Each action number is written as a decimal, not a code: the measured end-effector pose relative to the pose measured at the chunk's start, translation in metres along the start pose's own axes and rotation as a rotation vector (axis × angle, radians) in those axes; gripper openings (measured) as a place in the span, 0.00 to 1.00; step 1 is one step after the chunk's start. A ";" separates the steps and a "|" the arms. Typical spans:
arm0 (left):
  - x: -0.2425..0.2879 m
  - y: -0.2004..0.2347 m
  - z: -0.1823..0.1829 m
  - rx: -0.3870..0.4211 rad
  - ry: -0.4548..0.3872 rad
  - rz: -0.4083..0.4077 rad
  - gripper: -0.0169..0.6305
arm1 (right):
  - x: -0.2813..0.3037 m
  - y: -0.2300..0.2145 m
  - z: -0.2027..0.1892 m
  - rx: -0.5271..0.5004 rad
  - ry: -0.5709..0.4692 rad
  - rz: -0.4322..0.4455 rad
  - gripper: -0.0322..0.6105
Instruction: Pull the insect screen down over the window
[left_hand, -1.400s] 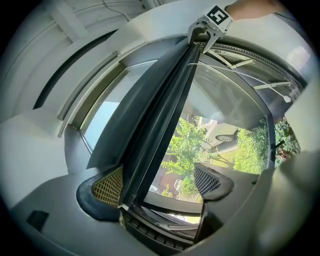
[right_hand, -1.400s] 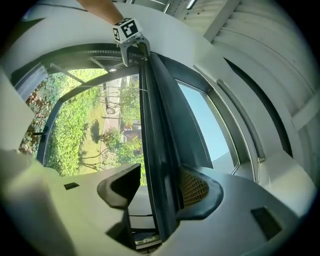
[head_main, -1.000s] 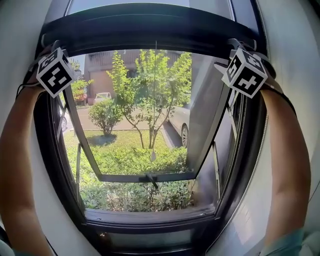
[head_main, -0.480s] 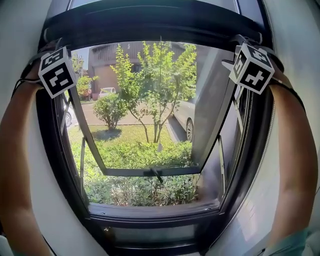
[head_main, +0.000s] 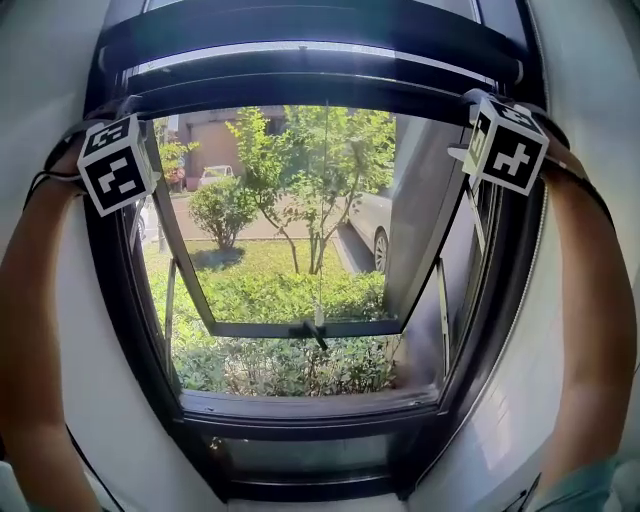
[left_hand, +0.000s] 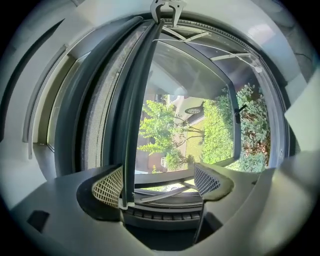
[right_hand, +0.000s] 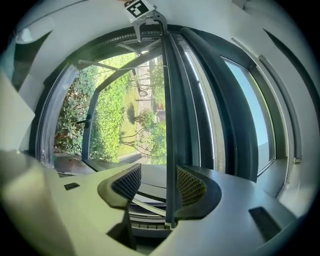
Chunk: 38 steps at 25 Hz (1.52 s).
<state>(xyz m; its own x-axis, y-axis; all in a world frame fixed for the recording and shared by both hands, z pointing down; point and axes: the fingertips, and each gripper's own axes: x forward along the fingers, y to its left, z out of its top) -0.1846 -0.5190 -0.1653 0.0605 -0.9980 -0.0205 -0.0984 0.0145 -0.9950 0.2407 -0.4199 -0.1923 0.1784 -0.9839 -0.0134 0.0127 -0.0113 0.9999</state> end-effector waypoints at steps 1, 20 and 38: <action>-0.001 -0.006 0.000 0.004 0.001 -0.021 0.70 | 0.000 0.006 -0.001 0.002 0.006 0.022 0.40; -0.029 -0.081 -0.007 0.077 -0.005 -0.182 0.70 | -0.013 0.094 -0.004 -0.039 0.079 0.239 0.40; -0.038 -0.144 -0.010 0.097 -0.024 -0.274 0.70 | -0.022 0.157 -0.003 -0.052 0.103 0.354 0.40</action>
<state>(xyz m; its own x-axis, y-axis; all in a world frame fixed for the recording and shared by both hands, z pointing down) -0.1829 -0.4838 -0.0205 0.0949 -0.9638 0.2491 0.0205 -0.2483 -0.9685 0.2421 -0.3996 -0.0349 0.2792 -0.9019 0.3296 -0.0178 0.3383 0.9409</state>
